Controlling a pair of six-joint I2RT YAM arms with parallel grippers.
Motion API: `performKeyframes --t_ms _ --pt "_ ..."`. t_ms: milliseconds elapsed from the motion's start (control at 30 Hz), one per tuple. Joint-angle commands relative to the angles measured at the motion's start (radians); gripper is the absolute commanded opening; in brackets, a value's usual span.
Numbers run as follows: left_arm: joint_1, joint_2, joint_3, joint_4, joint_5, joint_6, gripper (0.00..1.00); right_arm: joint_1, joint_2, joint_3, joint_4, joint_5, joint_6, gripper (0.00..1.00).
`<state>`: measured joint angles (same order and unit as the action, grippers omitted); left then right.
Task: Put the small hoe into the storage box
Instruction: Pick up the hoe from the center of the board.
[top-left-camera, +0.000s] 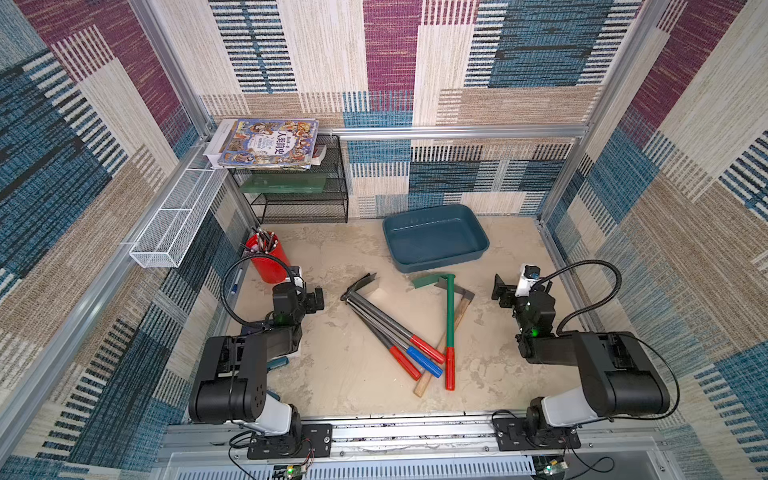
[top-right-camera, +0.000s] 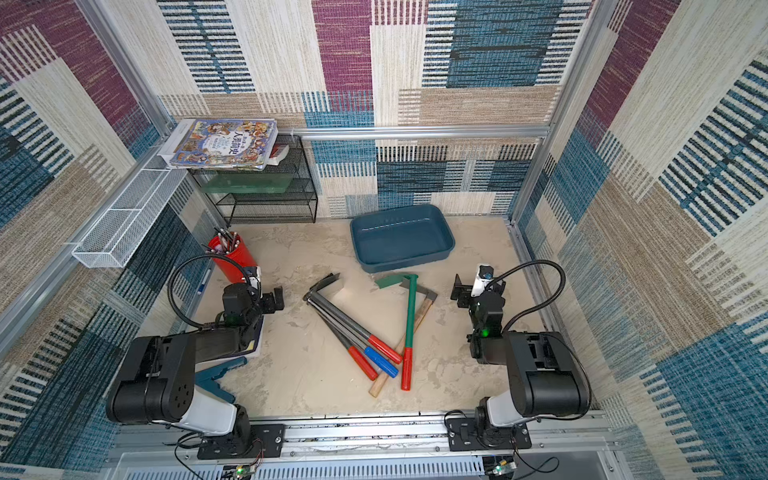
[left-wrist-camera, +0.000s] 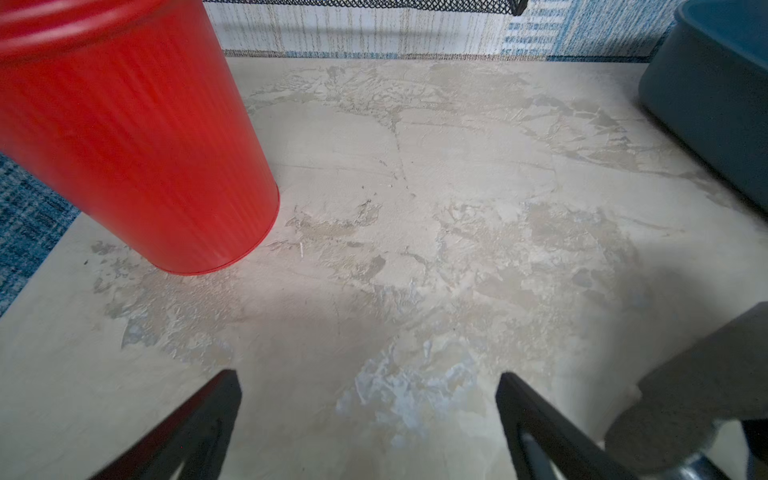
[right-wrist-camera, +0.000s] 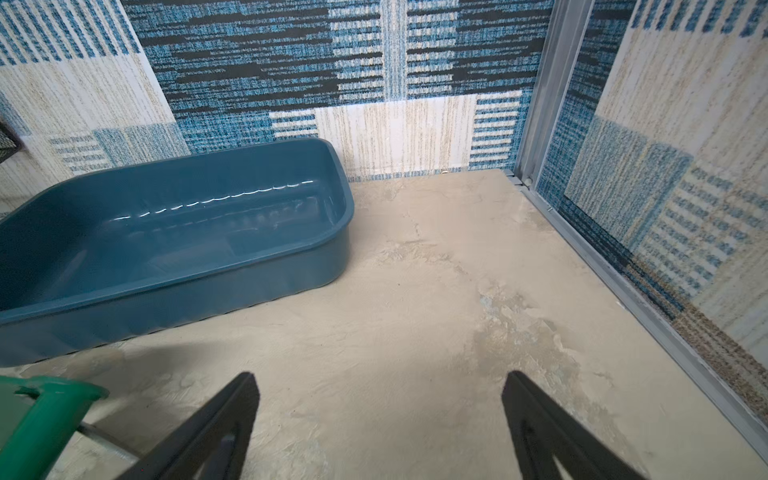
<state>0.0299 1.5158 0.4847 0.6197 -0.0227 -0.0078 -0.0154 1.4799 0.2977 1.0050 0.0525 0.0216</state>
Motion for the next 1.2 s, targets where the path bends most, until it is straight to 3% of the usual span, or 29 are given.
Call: performKeyframes --t_ms 0,867,1067,1167 --pt "0.001 -0.002 0.005 0.017 -0.002 -0.006 1.0 0.0 -0.003 0.002 0.027 0.002 -0.006 0.95" --pt "0.001 -0.013 0.008 0.007 -0.029 -0.017 0.99 -0.021 -0.009 0.006 0.018 -0.042 0.002 0.96" --pt "-0.001 -0.05 0.07 -0.152 -0.034 -0.021 0.97 0.01 -0.058 0.163 -0.273 0.007 -0.018 0.96" --pt "-0.007 -0.07 0.153 -0.316 -0.04 -0.033 0.96 0.048 -0.066 0.203 -0.359 0.056 -0.02 0.96"
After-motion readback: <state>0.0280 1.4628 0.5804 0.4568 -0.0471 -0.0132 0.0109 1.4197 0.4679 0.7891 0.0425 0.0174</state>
